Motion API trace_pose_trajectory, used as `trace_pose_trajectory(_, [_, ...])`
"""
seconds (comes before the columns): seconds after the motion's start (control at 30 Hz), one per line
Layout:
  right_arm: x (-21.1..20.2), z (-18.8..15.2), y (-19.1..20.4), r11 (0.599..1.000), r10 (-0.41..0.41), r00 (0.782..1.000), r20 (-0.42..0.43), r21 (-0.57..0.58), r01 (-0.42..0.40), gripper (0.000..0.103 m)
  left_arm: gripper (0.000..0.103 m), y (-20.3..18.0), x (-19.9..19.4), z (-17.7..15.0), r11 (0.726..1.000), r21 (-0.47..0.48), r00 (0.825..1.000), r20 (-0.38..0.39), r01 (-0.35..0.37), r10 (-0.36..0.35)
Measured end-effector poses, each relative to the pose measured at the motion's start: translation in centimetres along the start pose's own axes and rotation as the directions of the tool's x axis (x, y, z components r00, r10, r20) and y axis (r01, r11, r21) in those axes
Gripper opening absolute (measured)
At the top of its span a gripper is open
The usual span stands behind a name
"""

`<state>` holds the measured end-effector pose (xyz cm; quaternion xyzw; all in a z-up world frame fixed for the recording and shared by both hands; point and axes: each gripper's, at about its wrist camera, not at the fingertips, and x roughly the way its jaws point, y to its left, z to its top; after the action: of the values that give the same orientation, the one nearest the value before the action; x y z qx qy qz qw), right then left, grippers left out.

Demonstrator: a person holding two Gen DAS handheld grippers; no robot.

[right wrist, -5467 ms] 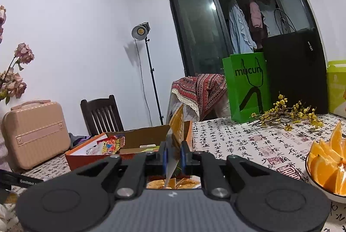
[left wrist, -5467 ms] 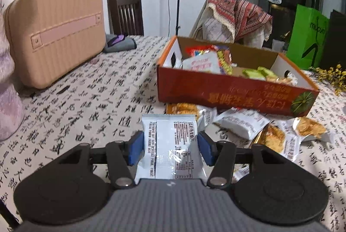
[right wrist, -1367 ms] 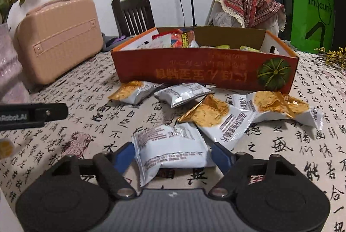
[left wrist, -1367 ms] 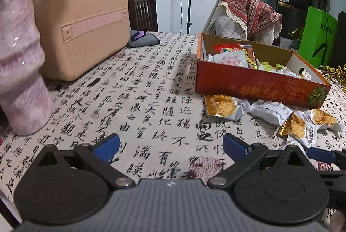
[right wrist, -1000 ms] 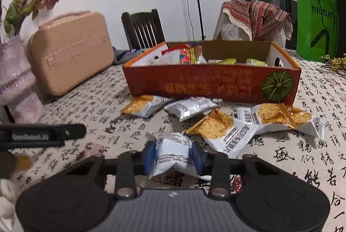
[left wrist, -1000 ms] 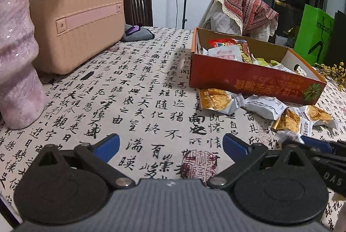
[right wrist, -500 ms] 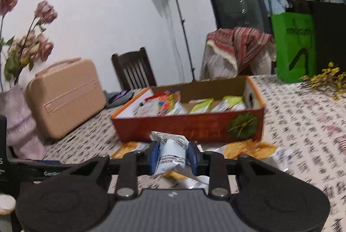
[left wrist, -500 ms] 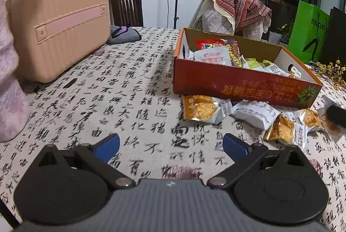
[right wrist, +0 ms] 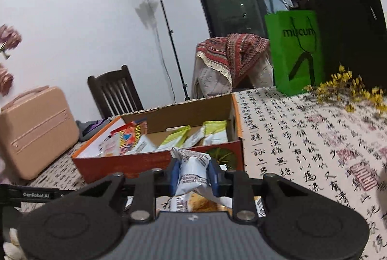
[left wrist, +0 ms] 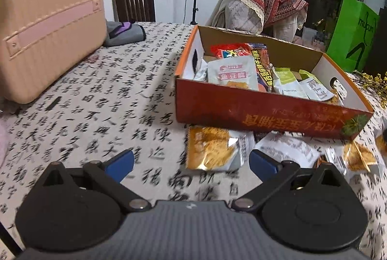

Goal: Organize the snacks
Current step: 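Grasp a golden cracker packet with the left gripper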

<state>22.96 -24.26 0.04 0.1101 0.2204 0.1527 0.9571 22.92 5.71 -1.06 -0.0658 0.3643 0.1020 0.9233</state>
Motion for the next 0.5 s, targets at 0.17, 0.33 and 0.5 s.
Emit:
trace_pose_trajectory(0.17, [0.9,-0.8,-1.3,0.999,-0.019,1.0,-0.018,0.028,0.019,0.025,0.103,-0.7,2.8,0.7,0.999,-0.031,0.999,-0.03,0.017,-0.018])
trace_pose_trajectory(0.33, [0.8,-1.1,-1.3,1.0,-0.003,1.0,-0.019,0.025,0.003,0.025,0.103,-1.1,5.0,0.4,0.996,-0.083,0.998,-0.047,0.036,-0.04])
trace_pose_trajectory(0.5, [0.9,-1.2,-1.3,0.999,0.024,0.999,-0.038,0.033,-0.023,0.025,0.102,-2.1,5.1,-0.1,1.0,-0.027,1.0,-0.014,-0.004,0.004])
